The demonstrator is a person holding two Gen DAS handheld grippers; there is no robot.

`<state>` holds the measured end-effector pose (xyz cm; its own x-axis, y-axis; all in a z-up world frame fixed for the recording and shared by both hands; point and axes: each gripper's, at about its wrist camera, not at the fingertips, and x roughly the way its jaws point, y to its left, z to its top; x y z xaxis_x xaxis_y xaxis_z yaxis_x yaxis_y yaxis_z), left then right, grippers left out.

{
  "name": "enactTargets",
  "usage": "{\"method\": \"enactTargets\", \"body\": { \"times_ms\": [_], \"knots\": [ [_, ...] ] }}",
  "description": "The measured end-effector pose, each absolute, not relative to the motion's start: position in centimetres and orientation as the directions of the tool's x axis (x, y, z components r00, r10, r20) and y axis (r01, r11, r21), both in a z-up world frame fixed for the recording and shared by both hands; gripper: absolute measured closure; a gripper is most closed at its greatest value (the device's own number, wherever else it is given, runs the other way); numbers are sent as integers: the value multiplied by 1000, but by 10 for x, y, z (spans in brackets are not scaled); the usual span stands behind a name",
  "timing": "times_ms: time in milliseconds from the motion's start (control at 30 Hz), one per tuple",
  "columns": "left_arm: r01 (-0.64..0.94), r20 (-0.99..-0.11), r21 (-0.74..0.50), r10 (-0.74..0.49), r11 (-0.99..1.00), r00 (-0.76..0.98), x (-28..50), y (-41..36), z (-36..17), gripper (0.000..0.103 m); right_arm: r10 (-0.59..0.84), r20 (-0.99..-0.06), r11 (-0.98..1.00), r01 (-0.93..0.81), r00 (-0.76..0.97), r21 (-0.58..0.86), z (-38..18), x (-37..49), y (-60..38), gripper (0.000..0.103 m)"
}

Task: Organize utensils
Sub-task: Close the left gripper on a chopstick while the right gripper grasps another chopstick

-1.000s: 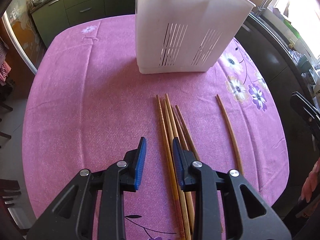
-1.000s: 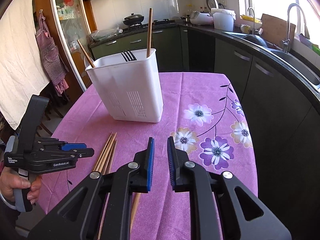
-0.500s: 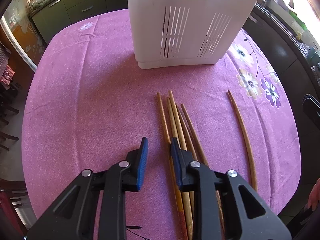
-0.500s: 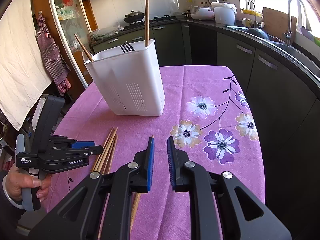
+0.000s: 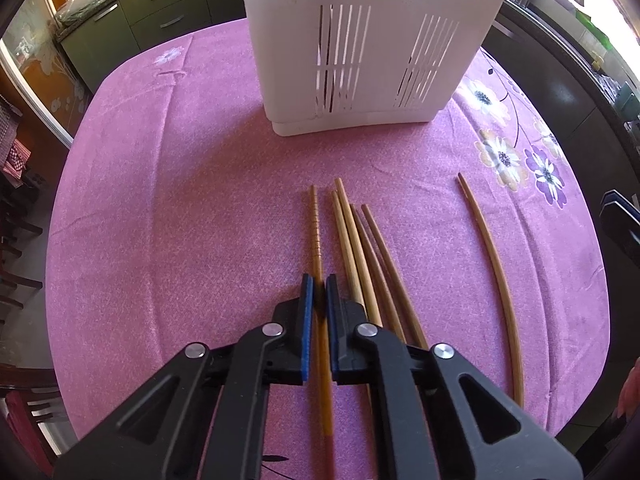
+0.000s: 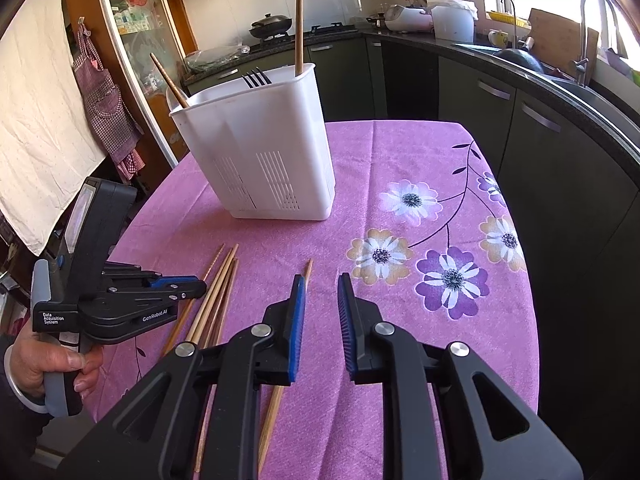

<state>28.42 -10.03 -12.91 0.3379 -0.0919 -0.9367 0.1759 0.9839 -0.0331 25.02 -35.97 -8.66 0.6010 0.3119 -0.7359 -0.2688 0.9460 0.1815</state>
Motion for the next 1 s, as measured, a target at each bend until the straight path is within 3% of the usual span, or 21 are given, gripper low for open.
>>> {"method": "enactTargets", "body": {
  "times_ms": [233,700,1000],
  "knots": [
    [148,-906,-56,-112,987,408,276,-75,-107,97,296,-779,947,-275,552,165,-105,257,-352,80],
    [173,-757,-90,-180,981,628,221,-44,-32,97,218,-864,948,-309,454,77,-156,275,-301,80],
    [212,-693,-88,-213,973,689,191,-43,-9,97,159,-869,956,-294,469,16,-158,283,-291,80]
  ]
}}
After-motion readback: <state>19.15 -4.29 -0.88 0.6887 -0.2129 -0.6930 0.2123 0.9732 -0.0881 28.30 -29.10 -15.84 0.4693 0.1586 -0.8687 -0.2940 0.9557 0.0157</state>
